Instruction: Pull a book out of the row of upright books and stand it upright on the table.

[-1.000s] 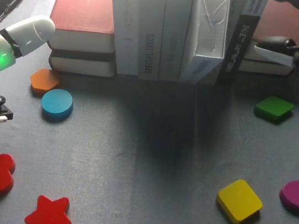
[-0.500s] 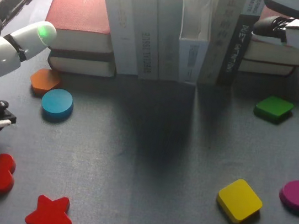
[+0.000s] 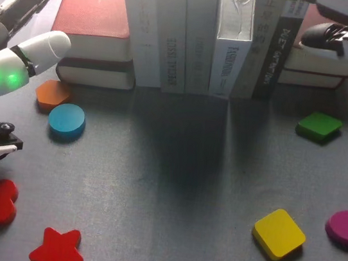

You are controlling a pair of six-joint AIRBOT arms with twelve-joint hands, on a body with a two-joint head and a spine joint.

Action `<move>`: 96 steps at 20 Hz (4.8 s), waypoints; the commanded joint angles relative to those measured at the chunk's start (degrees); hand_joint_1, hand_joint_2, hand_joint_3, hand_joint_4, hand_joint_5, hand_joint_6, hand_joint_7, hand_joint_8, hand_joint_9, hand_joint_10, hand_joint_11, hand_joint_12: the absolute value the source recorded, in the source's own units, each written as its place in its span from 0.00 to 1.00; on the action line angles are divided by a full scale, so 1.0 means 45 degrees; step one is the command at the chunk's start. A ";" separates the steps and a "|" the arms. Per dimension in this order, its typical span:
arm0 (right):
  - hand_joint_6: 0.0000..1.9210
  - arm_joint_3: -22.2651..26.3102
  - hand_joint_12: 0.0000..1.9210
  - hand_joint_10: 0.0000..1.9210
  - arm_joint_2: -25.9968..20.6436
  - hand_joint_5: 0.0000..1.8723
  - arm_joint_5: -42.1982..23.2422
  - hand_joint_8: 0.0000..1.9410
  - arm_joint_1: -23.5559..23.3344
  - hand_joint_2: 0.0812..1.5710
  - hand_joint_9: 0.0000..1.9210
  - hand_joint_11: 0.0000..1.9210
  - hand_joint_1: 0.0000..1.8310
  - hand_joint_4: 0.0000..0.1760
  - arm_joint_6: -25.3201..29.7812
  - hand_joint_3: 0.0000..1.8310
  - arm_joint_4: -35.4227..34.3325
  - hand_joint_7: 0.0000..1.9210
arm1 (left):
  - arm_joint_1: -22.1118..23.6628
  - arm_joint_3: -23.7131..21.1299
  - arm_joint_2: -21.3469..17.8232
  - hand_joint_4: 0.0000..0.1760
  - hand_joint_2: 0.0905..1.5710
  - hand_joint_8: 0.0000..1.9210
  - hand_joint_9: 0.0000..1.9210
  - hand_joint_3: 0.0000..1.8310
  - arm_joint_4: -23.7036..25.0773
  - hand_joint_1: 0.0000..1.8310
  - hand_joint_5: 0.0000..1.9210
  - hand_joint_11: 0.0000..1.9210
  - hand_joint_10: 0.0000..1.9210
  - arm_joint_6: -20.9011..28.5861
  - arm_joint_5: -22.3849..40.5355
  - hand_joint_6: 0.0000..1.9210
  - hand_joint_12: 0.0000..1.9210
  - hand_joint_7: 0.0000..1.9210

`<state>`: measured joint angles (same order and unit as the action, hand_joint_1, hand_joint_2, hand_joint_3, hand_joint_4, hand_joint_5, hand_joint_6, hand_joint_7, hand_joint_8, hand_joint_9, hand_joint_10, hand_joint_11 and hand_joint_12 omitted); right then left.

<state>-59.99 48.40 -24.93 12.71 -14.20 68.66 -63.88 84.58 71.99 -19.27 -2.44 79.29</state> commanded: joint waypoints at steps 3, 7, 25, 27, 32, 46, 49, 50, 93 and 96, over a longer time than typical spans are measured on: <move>0.00 0.0115 0.00 0.00 0.0013 0.00 -0.0939 0.00 -0.0162 0.69 0.00 0.00 0.70 0.41 0.0012 0.00 -0.0478 0.00 | 0.0010 0.0029 -0.0008 0.39 0.85 0.00 0.00 0.00 -0.0161 0.19 0.03 0.00 0.00 0.0171 0.1681 0.00 0.00 0.00; 0.00 0.0126 0.00 0.00 0.0013 0.00 -0.0991 0.00 -0.0726 0.67 0.00 0.00 0.72 0.13 0.0043 0.00 0.0038 0.00 | -0.0003 0.0039 -0.0006 0.36 0.85 0.00 0.00 0.00 -0.0177 0.16 0.02 0.00 0.00 0.0181 0.1684 0.00 0.00 0.00; 0.49 -0.0842 0.90 0.49 0.2566 0.38 0.0047 0.59 -0.2046 0.75 0.14 0.00 0.65 0.00 0.6671 0.01 0.9381 0.31 | 0.0002 0.0070 0.0087 0.29 0.84 0.00 0.00 0.00 -0.0205 0.18 0.03 0.00 0.00 0.0174 0.1667 0.00 0.00 0.00; 0.54 -0.1022 1.00 0.83 0.2924 0.46 -0.0162 0.80 -0.1976 0.76 0.21 0.01 0.66 0.00 0.6250 0.00 0.8762 0.40 | 0.0003 0.0072 0.0087 0.30 0.84 0.00 0.00 0.00 -0.0205 0.18 0.03 0.00 0.00 0.0176 0.1669 0.00 0.00 0.00; 0.44 -0.1194 1.00 0.94 0.3281 0.51 -0.0624 0.76 -0.2068 0.73 0.24 0.13 0.68 0.00 0.6082 0.00 0.8428 0.44 | 0.0015 0.0136 0.0164 0.50 0.84 0.00 0.00 0.00 -0.0210 0.16 0.01 0.00 0.00 0.0186 0.1653 0.00 0.00 0.00; 0.46 -0.0431 1.00 0.92 0.1857 0.56 -0.2636 0.74 -0.2781 0.73 0.17 0.07 0.67 0.00 0.5980 0.00 0.6954 0.39 | 0.0001 0.0178 0.0168 0.55 0.85 0.00 0.00 0.00 -0.0286 0.19 0.00 0.00 0.00 0.0180 0.1705 0.00 0.00 0.00; 0.52 -0.0427 1.00 0.99 0.1652 0.49 -0.3088 0.86 -0.2782 0.78 0.11 0.16 0.65 0.00 0.5939 0.00 0.6390 0.30 | 0.0014 0.0295 0.0201 0.63 0.84 0.00 0.00 0.00 -0.0286 0.20 0.00 0.00 0.00 0.0181 0.1662 0.00 0.00 0.00; 0.54 -0.0427 1.00 1.00 0.1626 0.49 -0.3166 0.85 -0.2782 0.78 0.09 0.18 0.65 0.00 0.5935 0.00 0.6295 0.31 | 0.0020 0.0322 0.0215 0.70 0.84 0.00 0.00 0.00 -0.0286 0.20 0.00 0.00 0.00 0.0183 0.1648 0.00 0.00 0.00; 0.00 -0.4484 0.79 0.28 0.4345 0.00 -0.4848 0.00 -0.1108 0.52 0.00 0.00 0.53 0.66 0.9756 0.00 0.5359 0.00 | 0.0572 0.1416 0.1054 0.38 0.86 0.00 0.00 0.00 0.0076 0.17 0.04 0.00 0.00 0.0432 0.0143 0.00 0.40 0.00; 0.00 -0.4638 0.38 0.01 0.4448 0.00 -0.4848 0.00 -0.1107 0.54 0.00 0.00 0.51 0.53 0.9842 0.00 0.5379 0.00 | 0.0609 0.1460 0.1093 0.34 0.86 0.00 0.00 0.00 0.0115 0.19 0.04 0.00 0.00 0.0451 0.0102 0.00 0.31 0.00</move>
<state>-80.93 68.55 -46.68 8.27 30.06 96.90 -61.65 90.85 76.66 -18.46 -0.95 74.02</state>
